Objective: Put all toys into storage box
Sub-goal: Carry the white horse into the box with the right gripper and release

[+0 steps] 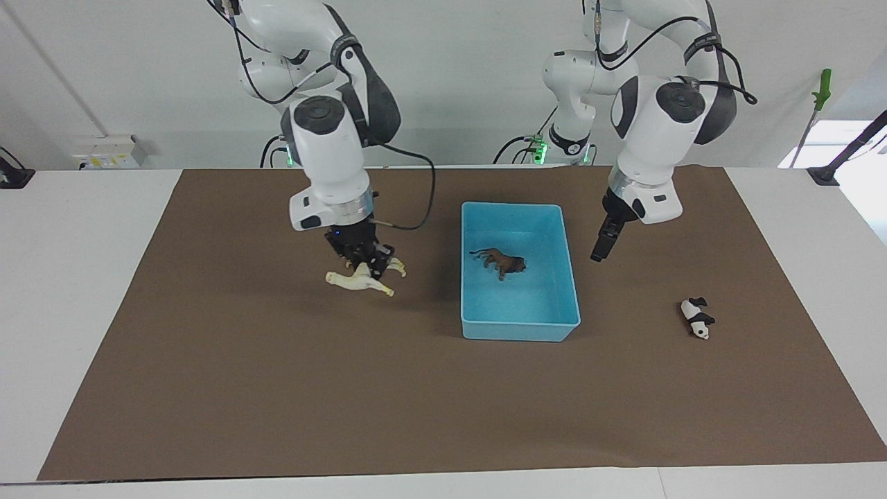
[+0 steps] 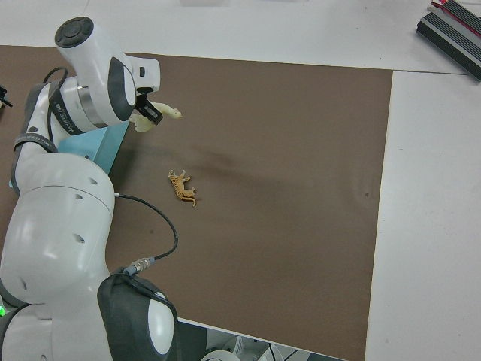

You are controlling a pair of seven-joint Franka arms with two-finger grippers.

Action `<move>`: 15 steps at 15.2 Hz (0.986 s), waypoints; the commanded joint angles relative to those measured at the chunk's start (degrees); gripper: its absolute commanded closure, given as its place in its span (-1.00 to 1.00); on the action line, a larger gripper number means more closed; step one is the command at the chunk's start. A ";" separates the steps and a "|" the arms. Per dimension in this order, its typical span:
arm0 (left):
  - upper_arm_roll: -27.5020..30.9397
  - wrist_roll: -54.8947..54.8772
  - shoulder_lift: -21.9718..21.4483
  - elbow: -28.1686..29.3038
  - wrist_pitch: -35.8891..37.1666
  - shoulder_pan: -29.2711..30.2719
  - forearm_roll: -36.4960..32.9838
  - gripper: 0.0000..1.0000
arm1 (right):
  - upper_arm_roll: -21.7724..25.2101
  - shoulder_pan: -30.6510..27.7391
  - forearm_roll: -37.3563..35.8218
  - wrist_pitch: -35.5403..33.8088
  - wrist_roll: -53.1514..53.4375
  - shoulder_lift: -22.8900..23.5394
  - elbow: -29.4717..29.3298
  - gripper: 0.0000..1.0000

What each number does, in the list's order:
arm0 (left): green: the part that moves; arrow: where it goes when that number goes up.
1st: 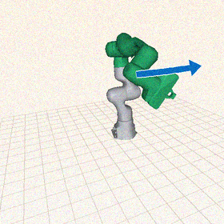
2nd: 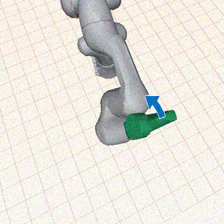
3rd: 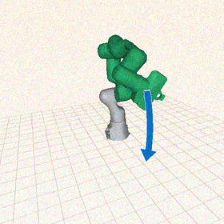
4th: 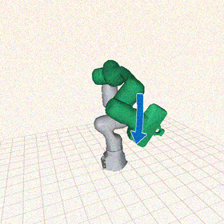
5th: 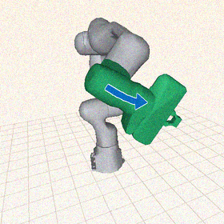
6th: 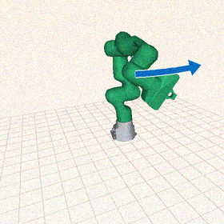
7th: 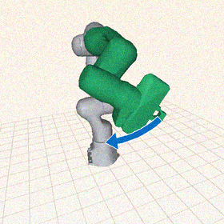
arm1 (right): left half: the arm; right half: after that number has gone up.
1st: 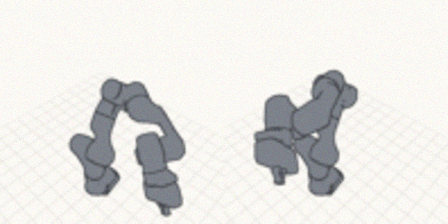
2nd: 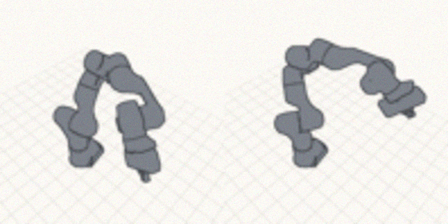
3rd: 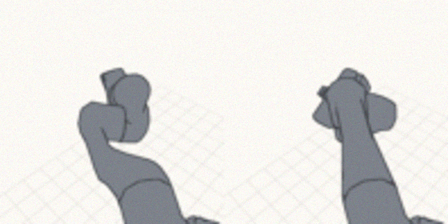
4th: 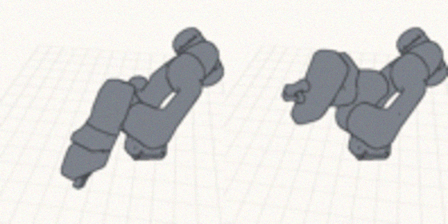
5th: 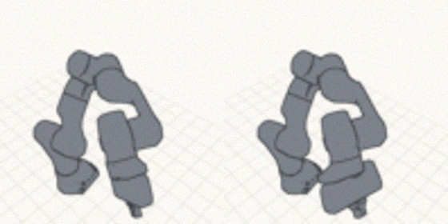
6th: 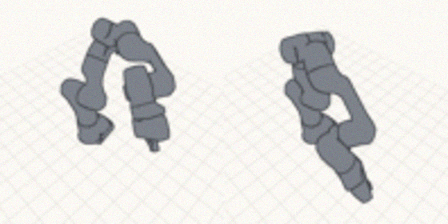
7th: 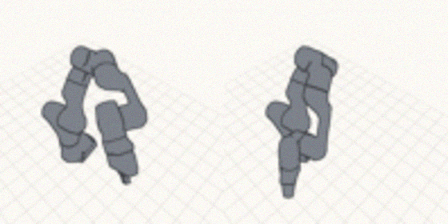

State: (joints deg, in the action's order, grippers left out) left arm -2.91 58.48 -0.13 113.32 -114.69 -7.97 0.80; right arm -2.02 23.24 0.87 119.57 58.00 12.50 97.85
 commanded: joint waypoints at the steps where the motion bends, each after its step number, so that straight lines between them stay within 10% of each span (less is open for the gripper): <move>1: -0.60 -12.22 -0.75 0.50 0.44 4.88 0.43 -1.00 | 0.35 4.34 0.45 -0.39 9.29 4.96 -8.25 1.00; 12: -0.43 -59.43 8.37 -0.47 -12.91 17.02 -1.84 -1.00 | 0.88 15.77 0.71 -0.04 28.65 22.38 -25.07 0.96; 13: -0.43 -62.23 10.04 -0.99 -14.92 17.37 -4.72 -1.00 | 0.97 16.39 0.71 0.04 29.18 23.35 -25.77 0.55; 15: -0.51 -66.19 13.64 -2.83 -17.66 18.78 -6.07 -1.00 | 1.06 16.57 0.10 -0.65 29.36 23.62 -25.86 -0.99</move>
State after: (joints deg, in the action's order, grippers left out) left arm -2.83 -3.11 9.70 113.32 -130.03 8.94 -3.40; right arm -1.57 39.24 1.07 120.05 86.17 34.48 74.70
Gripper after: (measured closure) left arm 0.000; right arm 0.599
